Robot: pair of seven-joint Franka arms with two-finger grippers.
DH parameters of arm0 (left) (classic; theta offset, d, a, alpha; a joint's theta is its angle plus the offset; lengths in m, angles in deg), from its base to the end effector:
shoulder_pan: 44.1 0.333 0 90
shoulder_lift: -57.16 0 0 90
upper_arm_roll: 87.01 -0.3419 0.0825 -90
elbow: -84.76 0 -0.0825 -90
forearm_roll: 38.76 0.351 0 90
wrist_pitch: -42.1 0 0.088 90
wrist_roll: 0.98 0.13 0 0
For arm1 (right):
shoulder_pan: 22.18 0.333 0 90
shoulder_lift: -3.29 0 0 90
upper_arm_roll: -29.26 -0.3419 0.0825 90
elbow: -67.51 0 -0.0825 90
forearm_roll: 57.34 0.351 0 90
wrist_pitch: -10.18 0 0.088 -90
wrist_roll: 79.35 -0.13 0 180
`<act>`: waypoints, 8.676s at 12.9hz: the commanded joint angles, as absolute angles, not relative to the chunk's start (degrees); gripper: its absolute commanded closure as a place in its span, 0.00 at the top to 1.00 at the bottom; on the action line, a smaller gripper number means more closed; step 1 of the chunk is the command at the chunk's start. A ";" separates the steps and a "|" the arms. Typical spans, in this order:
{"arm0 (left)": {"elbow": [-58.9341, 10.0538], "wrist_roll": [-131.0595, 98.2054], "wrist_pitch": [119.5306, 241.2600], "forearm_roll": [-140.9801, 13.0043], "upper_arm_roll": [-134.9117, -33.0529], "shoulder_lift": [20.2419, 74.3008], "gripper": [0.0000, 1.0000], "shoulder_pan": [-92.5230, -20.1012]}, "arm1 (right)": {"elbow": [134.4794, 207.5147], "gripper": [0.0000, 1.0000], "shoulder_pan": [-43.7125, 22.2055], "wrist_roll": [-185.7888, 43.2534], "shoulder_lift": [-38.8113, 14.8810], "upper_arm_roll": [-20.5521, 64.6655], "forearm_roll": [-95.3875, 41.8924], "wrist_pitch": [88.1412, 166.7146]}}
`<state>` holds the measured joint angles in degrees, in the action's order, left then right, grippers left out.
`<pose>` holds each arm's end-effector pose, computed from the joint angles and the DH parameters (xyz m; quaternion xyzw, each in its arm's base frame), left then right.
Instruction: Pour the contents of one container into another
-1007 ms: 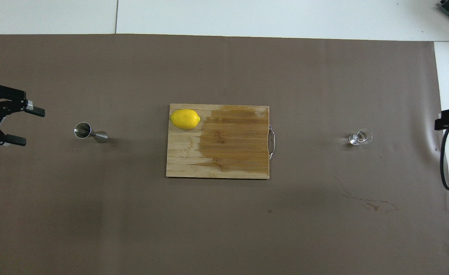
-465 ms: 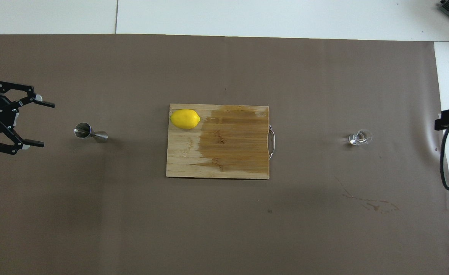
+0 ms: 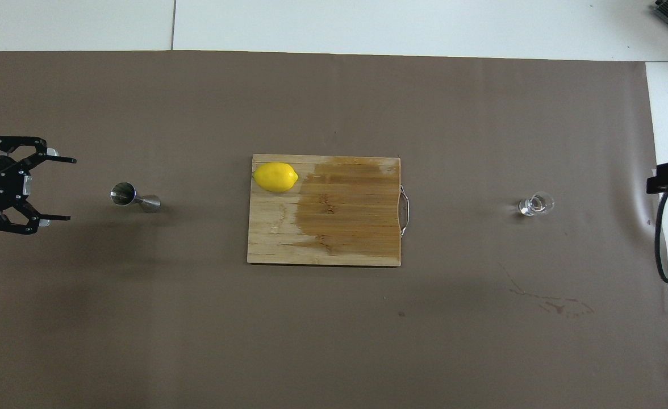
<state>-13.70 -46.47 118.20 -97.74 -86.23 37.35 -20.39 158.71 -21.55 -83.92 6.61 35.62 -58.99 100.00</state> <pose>0.5586 0.1003 0.4412 0.6363 0.5066 -0.4030 0.4197 0.4997 -0.0558 0.6474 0.9957 -0.0900 0.0166 0.0114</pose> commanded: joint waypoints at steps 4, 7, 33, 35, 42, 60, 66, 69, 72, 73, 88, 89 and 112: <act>-18.94 -52.13 118.30 -105.63 -85.60 36.15 1.00 -19.48 | 159.97 1.00 -22.27 -82.96 7.86 35.23 -57.34 99.92; -21.67 -53.81 120.31 -108.19 -85.43 36.24 1.00 -20.10 | 159.97 1.00 -22.27 -82.96 7.86 35.23 -57.34 99.92; -19.48 -41.59 126.74 -104.59 -73.65 20.33 1.00 -9.64 | 159.97 1.00 -22.27 -82.96 7.95 35.23 -57.34 99.92; -19.48 -40.89 126.74 -104.68 -73.48 20.24 1.00 -9.64 | 159.97 1.00 -22.27 -82.96 7.86 35.23 -57.34 99.92; -20.10 -40.80 126.30 -104.77 -71.19 20.07 1.00 -7.89 | 159.97 1.00 -22.27 -82.96 7.95 35.23 -57.34 99.92; -20.09 -41.32 126.47 -104.77 -70.57 19.89 1.00 -6.65 | 159.97 1.00 -22.27 -82.96 7.86 35.23 -57.34 99.92; -20.18 -41.32 126.04 -104.77 -69.26 19.80 1.00 -5.43 | 159.97 1.00 -22.27 -82.96 7.86 35.23 -57.34 99.92; -20.36 -41.24 125.60 -104.77 -68.99 19.80 1.00 -5.34 | 159.97 1.00 -22.27 -82.96 7.86 35.23 -57.34 99.92; -20.36 -41.24 125.77 -104.77 -68.99 19.80 1.00 -5.42 | 159.97 1.00 -22.27 -82.96 7.86 35.23 -57.34 99.92; -20.36 -41.24 125.77 -104.77 -68.99 19.80 1.00 -5.42 | 159.97 1.00 -22.27 -82.96 7.86 35.23 -57.34 99.92; -20.27 -42.81 127.27 -104.86 -68.90 19.71 0.42 -5.77 | 159.97 1.00 -22.27 -82.96 7.86 35.23 -57.34 99.92; -20.18 -42.82 127.27 -104.86 -68.90 19.71 0.38 -5.78 | 159.97 1.00 -22.27 -82.96 7.86 35.23 -57.34 99.92; -23.16 -51.17 142.37 -122.94 -62.05 32.46 0.36 -26.67 | 159.97 1.00 -22.27 -82.96 7.86 35.23 -57.34 99.92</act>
